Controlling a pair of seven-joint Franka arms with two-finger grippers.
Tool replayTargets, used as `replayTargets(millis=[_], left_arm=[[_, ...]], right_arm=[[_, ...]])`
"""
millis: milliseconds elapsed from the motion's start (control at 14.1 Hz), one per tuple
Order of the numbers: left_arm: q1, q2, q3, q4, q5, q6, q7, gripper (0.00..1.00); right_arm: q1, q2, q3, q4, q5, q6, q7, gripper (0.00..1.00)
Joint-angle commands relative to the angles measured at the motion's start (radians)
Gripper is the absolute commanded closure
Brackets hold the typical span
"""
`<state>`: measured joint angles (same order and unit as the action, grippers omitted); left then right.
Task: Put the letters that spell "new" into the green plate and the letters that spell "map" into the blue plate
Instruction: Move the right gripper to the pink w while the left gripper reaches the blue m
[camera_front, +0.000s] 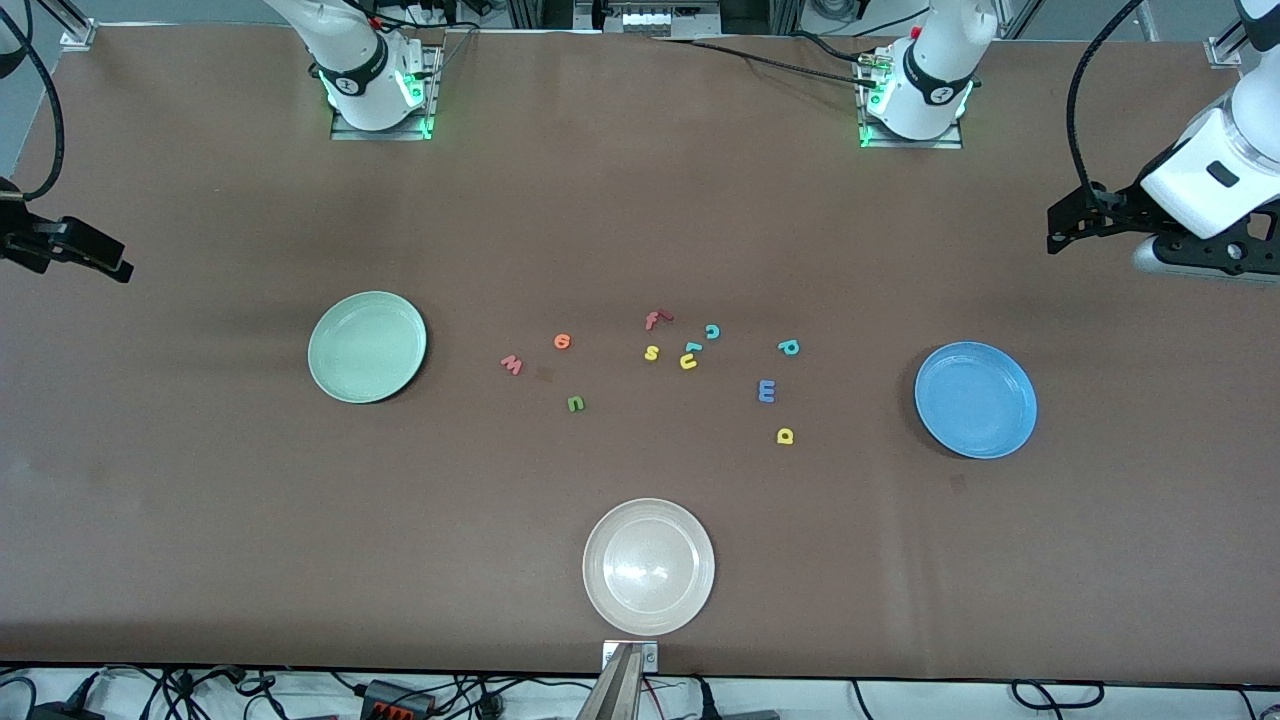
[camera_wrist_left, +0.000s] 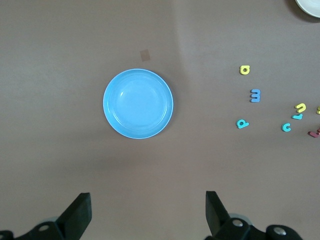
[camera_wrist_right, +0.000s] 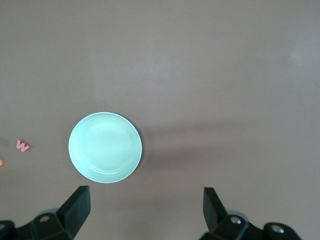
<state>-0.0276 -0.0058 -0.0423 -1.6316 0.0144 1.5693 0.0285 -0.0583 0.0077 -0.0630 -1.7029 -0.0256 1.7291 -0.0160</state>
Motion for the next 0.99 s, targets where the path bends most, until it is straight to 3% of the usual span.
replayTargets(millis=[0, 355, 496, 709, 922], left_arm=[[0.003, 0.010, 0.001, 0.039, -0.008, -0.021, 0.025, 0.00], [0.003, 0.013, 0.001, 0.041, -0.005, -0.021, 0.025, 0.00], [0.003, 0.013, 0.001, 0.041, -0.005, -0.021, 0.025, 0.00], [0.002, 0.013, 0.001, 0.041, -0.007, -0.021, 0.016, 0.00], [-0.006, 0.030, -0.010, 0.041, -0.010, -0.021, 0.014, 0.00]], right_arm=[[0.000, -0.020, 0.005, -0.021, 0.007, 0.017, -0.015, 0.00], [0.043, 0.027, 0.008, -0.024, 0.007, 0.015, -0.015, 0.00], [0.109, 0.087, 0.008, -0.023, 0.010, 0.055, -0.001, 0.00], [0.172, 0.171, 0.008, -0.037, 0.111, 0.128, -0.001, 0.00], [0.306, 0.263, 0.008, -0.076, 0.110, 0.222, -0.009, 0.00]])
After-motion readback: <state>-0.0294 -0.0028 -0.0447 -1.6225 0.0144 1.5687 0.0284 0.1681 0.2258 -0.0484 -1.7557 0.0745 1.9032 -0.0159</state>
